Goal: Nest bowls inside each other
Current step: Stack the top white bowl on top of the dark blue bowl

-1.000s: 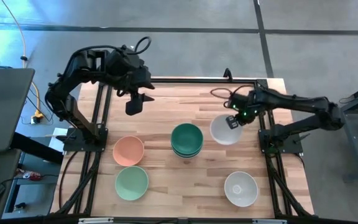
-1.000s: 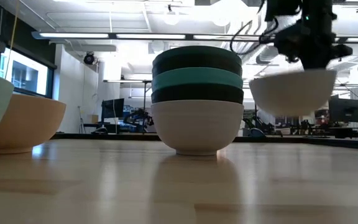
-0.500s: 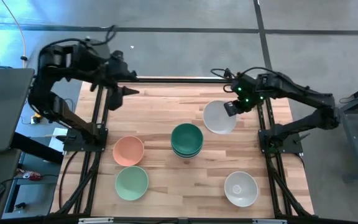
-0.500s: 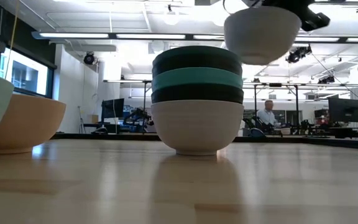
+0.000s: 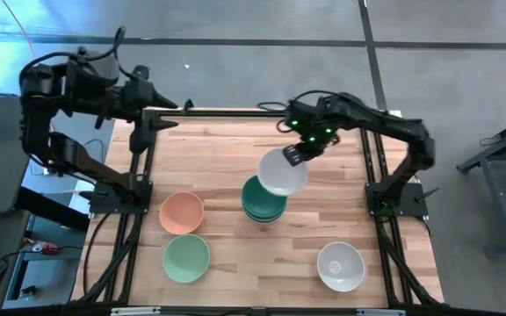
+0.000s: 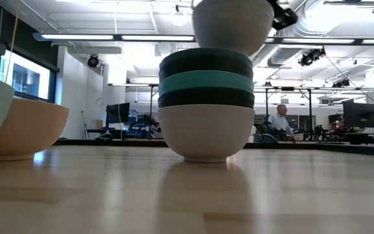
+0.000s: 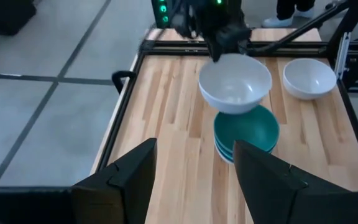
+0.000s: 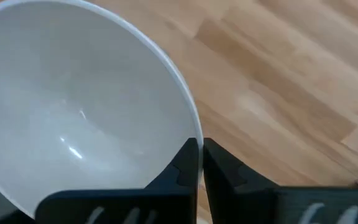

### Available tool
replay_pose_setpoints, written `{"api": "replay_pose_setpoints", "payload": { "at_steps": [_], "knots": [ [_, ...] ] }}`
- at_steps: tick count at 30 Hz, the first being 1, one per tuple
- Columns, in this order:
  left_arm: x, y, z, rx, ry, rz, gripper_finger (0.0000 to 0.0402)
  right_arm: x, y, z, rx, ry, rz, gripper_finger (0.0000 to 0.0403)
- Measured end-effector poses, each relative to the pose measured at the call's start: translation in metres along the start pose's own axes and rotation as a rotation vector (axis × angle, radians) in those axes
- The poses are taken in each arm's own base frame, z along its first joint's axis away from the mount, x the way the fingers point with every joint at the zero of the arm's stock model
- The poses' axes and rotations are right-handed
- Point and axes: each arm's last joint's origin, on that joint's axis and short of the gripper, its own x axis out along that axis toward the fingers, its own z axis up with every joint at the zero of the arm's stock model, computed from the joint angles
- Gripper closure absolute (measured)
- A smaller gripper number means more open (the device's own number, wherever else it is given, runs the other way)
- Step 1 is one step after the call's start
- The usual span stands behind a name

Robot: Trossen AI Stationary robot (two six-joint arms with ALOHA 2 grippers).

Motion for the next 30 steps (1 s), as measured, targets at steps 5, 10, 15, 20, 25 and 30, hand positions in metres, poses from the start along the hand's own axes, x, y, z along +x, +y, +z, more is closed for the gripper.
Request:
{"api": "replay_pose_setpoints", "payload": {
  "at_steps": [5, 10, 15, 20, 25, 30],
  "knots": [
    [-0.012, 0.0, -0.004, 0.0, -0.024, 0.03, 0.0202, 0.016, 0.027, 0.012, -0.066, 0.059, -0.027, 0.0403],
    [-0.024, 0.0, -0.01, 0.006, -0.053, 0.038, 0.0202, 0.032, 0.042, 0.016, -0.098, 0.086, -0.033, 0.0403],
    [-0.034, -0.001, -0.014, 0.005, -0.076, 0.041, 0.0202, 0.048, 0.051, 0.014, -0.121, 0.107, -0.046, 0.0403],
    [-0.038, -0.001, -0.016, -0.002, -0.086, 0.049, 0.0202, 0.056, 0.057, 0.015, -0.139, 0.086, -0.022, 0.0403],
    [-0.038, -0.001, -0.016, -0.006, -0.086, 0.049, 0.0202, 0.065, 0.056, 0.017, -0.136, 0.078, -0.031, 0.0403],
    [-0.038, -0.001, -0.016, -0.007, -0.086, 0.048, 0.0202, 0.081, 0.053, 0.017, -0.133, 0.099, -0.041, 0.0403]
  ]
}}
